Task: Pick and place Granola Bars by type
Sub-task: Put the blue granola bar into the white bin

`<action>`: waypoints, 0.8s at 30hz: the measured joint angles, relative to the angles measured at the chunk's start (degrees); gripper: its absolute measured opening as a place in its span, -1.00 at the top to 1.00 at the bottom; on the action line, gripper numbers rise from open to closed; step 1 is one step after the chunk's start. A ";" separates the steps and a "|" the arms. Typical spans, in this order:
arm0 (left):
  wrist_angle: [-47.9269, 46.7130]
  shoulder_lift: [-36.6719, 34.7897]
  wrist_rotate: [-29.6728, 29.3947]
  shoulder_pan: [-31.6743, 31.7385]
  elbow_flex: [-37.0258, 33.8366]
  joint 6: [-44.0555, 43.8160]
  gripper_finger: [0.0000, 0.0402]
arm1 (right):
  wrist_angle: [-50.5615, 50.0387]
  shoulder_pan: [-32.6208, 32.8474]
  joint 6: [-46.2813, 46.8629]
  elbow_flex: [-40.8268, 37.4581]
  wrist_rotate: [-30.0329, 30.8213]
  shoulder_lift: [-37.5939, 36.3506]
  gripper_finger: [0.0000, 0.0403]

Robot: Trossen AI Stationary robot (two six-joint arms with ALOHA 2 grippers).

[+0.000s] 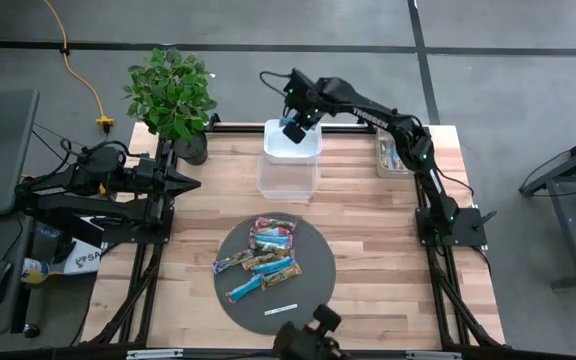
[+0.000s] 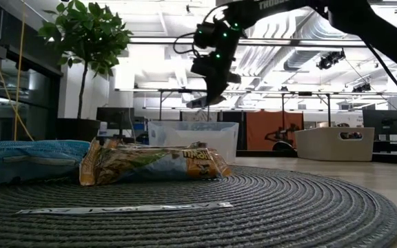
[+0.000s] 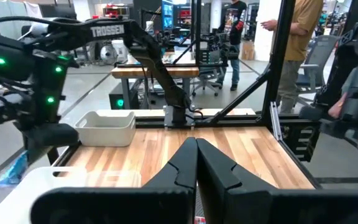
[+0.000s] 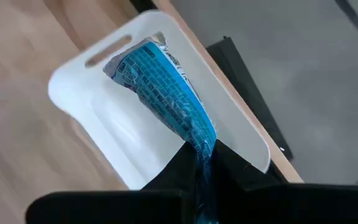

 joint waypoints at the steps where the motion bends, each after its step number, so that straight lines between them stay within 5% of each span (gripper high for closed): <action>1: 0.00 0.00 -0.01 0.00 0.00 0.00 1.00 | 0.32 -0.53 -0.09 -0.01 -1.06 0.12 0.91; 24: 0.00 0.01 -0.01 0.00 0.00 0.00 1.00 | 0.83 -1.67 -5.09 -0.50 -7.27 7.92 0.89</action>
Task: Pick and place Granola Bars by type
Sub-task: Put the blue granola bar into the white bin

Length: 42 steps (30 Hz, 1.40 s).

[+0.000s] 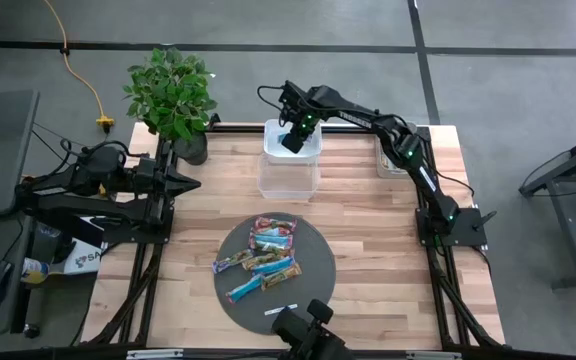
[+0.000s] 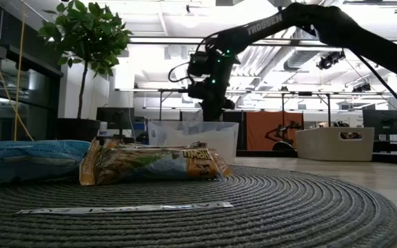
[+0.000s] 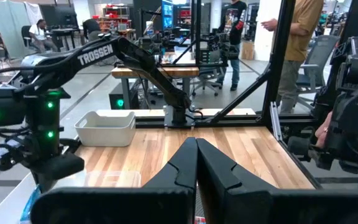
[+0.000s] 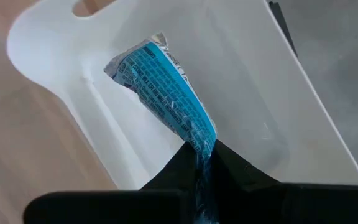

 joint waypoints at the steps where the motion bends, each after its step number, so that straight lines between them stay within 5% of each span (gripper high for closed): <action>1: 0.00 0.01 0.01 0.02 0.00 -0.01 1.00 | 0.03 -0.08 0.01 0.00 0.01 -0.02 0.89; 11: 0.00 -0.01 0.01 0.00 0.00 -0.01 1.00 | -0.41 -0.68 -0.42 0.00 0.60 -0.02 0.90; 29: 0.00 -0.01 0.00 0.02 -0.01 0.00 1.00 | -0.41 -0.33 -1.59 0.02 -0.57 -0.16 0.51; 33: 0.00 -0.01 0.01 0.02 0.00 -0.01 1.00 | -0.67 -0.09 -3.44 0.05 -8.64 -2.21 0.51; 42: 0.00 0.01 0.01 0.01 0.00 -0.01 1.00 | -2.51 1.59 -6.92 0.11 -43.35 -8.87 0.51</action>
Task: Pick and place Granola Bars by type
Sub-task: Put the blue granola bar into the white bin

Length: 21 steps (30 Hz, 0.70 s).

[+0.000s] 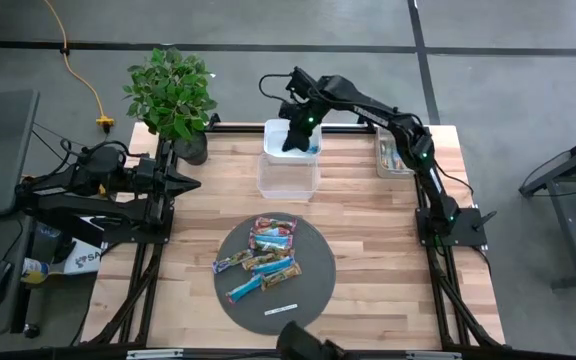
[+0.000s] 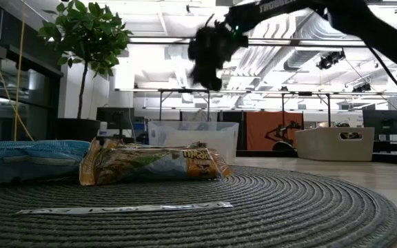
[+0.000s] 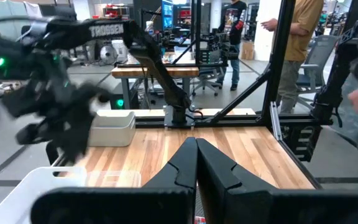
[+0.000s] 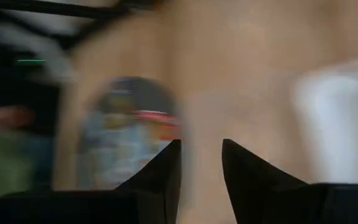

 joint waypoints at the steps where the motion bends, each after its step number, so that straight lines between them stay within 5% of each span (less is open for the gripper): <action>1: 0.01 0.00 0.02 0.01 0.00 -0.02 1.00 | -0.51 0.67 -0.28 0.01 -3.91 -0.81 0.51; 5: -0.02 -0.01 0.02 0.01 -0.02 -0.01 1.00 | -2.23 4.83 -0.51 0.04 -12.64 -3.05 0.51; 10: 0.00 0.00 0.01 0.01 0.00 -0.02 1.00 | -2.26 12.36 0.44 0.04 -12.88 -5.04 0.51; 15: 0.00 -0.01 0.01 0.00 0.00 -0.01 1.00 | -2.02 21.11 0.43 0.00 -2.25 -5.29 0.51; 21: 0.00 -0.01 0.00 -0.01 0.00 -0.01 1.00 | 1.43 31.99 -0.86 -0.04 19.17 -4.81 0.51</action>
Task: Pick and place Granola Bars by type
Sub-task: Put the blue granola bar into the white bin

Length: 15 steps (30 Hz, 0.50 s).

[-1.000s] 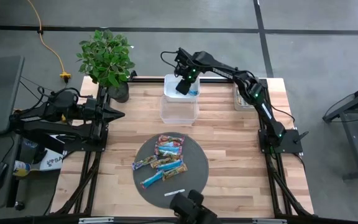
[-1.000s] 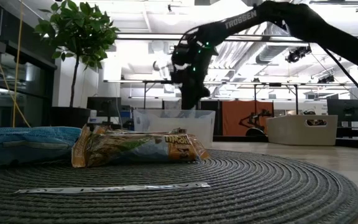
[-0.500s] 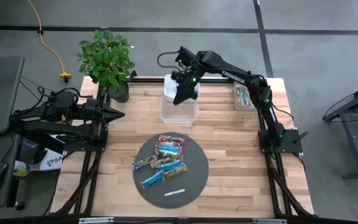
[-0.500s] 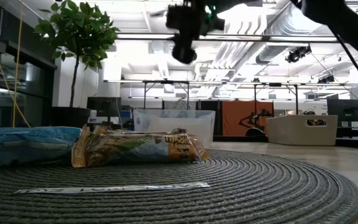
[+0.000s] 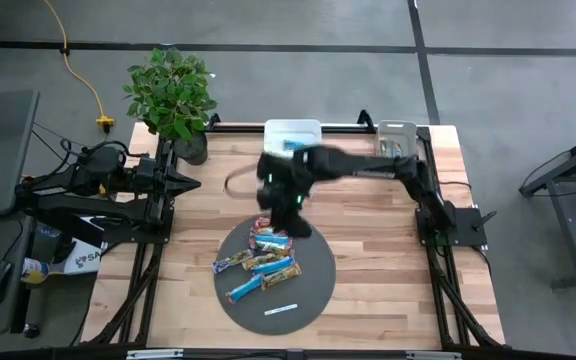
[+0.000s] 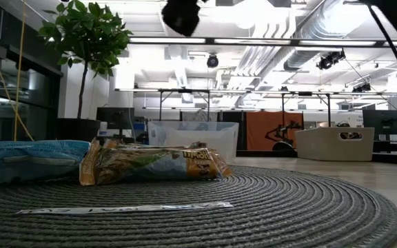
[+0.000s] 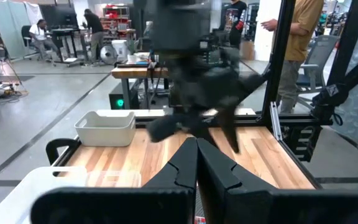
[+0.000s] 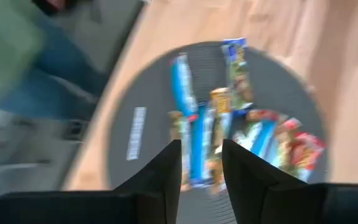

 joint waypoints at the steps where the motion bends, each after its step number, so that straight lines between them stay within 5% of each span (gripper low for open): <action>1: 0.00 0.00 0.00 0.02 0.00 0.01 1.00 | 1.39 1.65 -0.04 0.00 3.97 0.13 0.51; 7: -0.04 0.00 -0.01 0.00 0.00 0.00 1.00 | 9.92 9.26 0.34 0.00 20.66 2.31 0.51; 15: -0.02 0.02 0.00 0.01 0.00 0.01 1.00 | 22.23 12.49 4.33 0.00 23.36 8.41 0.51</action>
